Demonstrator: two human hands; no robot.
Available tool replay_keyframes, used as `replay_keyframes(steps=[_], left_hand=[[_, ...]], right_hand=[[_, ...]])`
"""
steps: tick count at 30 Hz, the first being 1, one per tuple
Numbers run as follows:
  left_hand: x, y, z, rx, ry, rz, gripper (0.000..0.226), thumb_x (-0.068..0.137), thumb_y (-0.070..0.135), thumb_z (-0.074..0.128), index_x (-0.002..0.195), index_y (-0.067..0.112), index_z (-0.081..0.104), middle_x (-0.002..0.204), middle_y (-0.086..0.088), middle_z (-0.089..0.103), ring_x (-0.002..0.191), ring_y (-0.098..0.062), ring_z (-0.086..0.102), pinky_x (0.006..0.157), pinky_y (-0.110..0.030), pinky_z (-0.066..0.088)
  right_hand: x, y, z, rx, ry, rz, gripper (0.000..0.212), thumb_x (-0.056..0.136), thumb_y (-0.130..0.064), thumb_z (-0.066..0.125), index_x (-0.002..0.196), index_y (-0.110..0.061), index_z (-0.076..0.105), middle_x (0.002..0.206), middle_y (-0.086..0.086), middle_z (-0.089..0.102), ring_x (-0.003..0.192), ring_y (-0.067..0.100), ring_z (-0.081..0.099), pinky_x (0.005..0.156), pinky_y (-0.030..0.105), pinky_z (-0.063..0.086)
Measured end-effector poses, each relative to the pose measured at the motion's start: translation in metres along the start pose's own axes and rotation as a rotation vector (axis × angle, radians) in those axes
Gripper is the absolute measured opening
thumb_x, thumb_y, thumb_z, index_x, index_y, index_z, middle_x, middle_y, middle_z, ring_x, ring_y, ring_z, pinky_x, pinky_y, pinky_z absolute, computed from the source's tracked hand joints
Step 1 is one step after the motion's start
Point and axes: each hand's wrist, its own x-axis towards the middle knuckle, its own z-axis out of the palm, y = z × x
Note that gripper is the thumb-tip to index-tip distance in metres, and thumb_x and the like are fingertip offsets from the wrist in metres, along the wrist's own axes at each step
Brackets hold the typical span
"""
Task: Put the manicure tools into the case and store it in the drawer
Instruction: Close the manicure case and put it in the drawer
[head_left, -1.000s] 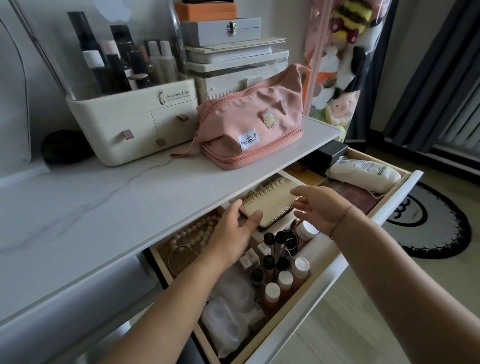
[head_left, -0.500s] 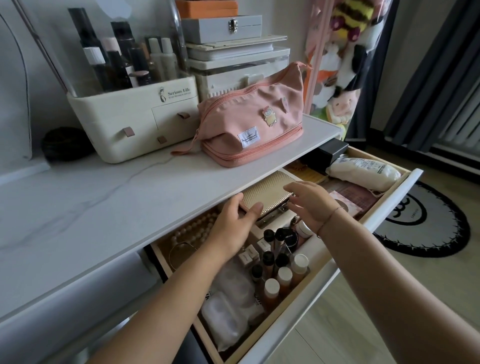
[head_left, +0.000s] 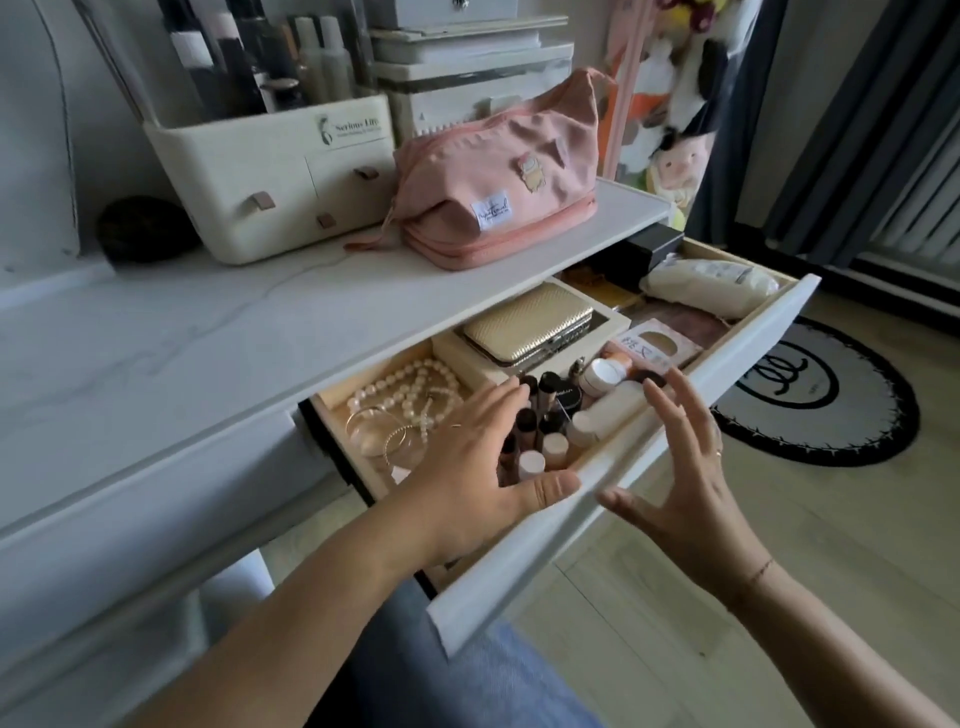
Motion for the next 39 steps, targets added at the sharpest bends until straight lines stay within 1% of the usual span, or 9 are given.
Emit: replay_keyframes(steps=[7, 12, 15, 19, 23, 26, 31, 35, 39], left_hand=[[-0.041, -0.012, 0.012, 0.18, 0.038, 0.039, 0.108, 0.066, 0.076, 0.055, 0.149, 0.03, 0.003, 0.155, 0.02, -0.005, 0.14, 0.005, -0.013, 0.118, -0.031, 0.0], [-0.047, -0.02, 0.007, 0.208, 0.206, 0.024, 0.1, 0.071, 0.063, 0.062, 0.148, 0.028, 0.01, 0.151, 0.022, 0.005, 0.14, 0.001, -0.005, 0.118, -0.028, 0.0], [-0.042, -0.025, -0.001, 0.352, 0.27, -0.013, 0.104, 0.07, 0.071, 0.056, 0.149, 0.025, 0.006, 0.157, 0.013, 0.0, 0.142, -0.003, -0.009, 0.118, -0.029, -0.005], [-0.034, -0.037, -0.018, 0.489, 0.38, -0.072, 0.116, 0.054, 0.085, 0.028, 0.149, 0.022, 0.007, 0.158, 0.007, 0.005, 0.145, -0.01, -0.003, 0.117, -0.032, -0.007], [-0.025, -0.061, -0.037, 0.548, 0.466, -0.143, 0.116, 0.053, 0.083, 0.024, 0.148, 0.018, 0.017, 0.157, 0.001, 0.016, 0.145, -0.016, 0.008, 0.118, -0.041, 0.002], [-0.019, -0.079, -0.047, 0.581, 0.499, -0.188, 0.107, 0.058, 0.076, 0.024, 0.147, 0.015, 0.023, 0.155, -0.004, 0.022, 0.144, -0.021, 0.015, 0.117, -0.043, 0.005], [-0.008, -0.106, -0.041, 0.629, 0.744, -0.126, 0.069, 0.076, 0.052, 0.046, 0.13, 0.009, 0.052, 0.136, -0.009, 0.054, 0.125, -0.029, 0.049, 0.104, -0.041, 0.029], [-0.002, -0.115, -0.036, 0.642, 0.923, -0.057, 0.047, 0.079, 0.029, 0.064, 0.122, 0.011, 0.061, 0.126, -0.006, 0.062, 0.116, -0.026, 0.057, 0.098, -0.036, 0.032], [0.002, -0.119, -0.033, 0.691, 1.004, -0.011, 0.037, 0.083, 0.017, 0.059, 0.12, 0.014, 0.062, 0.123, -0.002, 0.064, 0.114, -0.022, 0.059, 0.095, -0.035, 0.036]], right_hand=[[-0.016, -0.008, 0.018, 0.132, 0.069, 0.103, 0.098, 0.067, -0.065, 0.06, 0.146, -0.034, 0.01, 0.156, -0.01, -0.009, 0.145, 0.007, -0.004, 0.113, 0.04, 0.014], [-0.009, -0.013, 0.03, 0.19, 0.112, 0.143, 0.099, 0.064, -0.061, 0.062, 0.146, -0.033, 0.013, 0.156, -0.014, -0.009, 0.144, 0.004, -0.004, 0.112, 0.035, 0.012], [0.003, -0.015, 0.038, 0.212, 0.121, 0.147, 0.1, 0.063, -0.06, 0.063, 0.146, -0.031, 0.014, 0.157, -0.011, -0.007, 0.144, 0.005, -0.002, 0.114, 0.034, 0.012], [0.029, -0.019, 0.056, 0.26, 0.115, 0.148, 0.099, 0.064, -0.06, 0.062, 0.146, -0.03, 0.015, 0.157, -0.008, -0.006, 0.144, 0.004, -0.002, 0.113, 0.028, 0.01], [0.063, -0.023, 0.079, 0.249, 0.11, 0.129, 0.09, 0.073, -0.053, 0.063, 0.147, -0.029, 0.016, 0.157, -0.005, -0.005, 0.14, 0.002, -0.004, 0.111, 0.026, 0.008], [0.086, -0.024, 0.095, 0.22, 0.093, 0.096, 0.08, 0.083, -0.043, 0.061, 0.148, -0.027, 0.016, 0.158, -0.002, -0.005, 0.144, 0.009, -0.004, 0.112, 0.025, 0.006], [0.115, -0.021, 0.12, 0.152, 0.054, 0.04, 0.078, 0.088, -0.048, 0.051, 0.149, -0.027, 0.007, 0.157, -0.004, -0.012, 0.145, 0.011, -0.01, 0.116, 0.029, 0.005], [0.131, -0.023, 0.131, 0.115, 0.017, 0.021, 0.076, 0.091, -0.047, 0.045, 0.149, -0.025, 0.0, 0.157, -0.002, -0.015, 0.144, 0.01, -0.013, 0.112, 0.022, -0.001], [0.135, -0.026, 0.147, 0.094, 0.006, 0.029, 0.079, 0.092, -0.046, 0.043, 0.148, -0.02, -0.007, 0.156, -0.001, -0.019, 0.142, 0.005, -0.015, 0.11, 0.016, -0.002]])
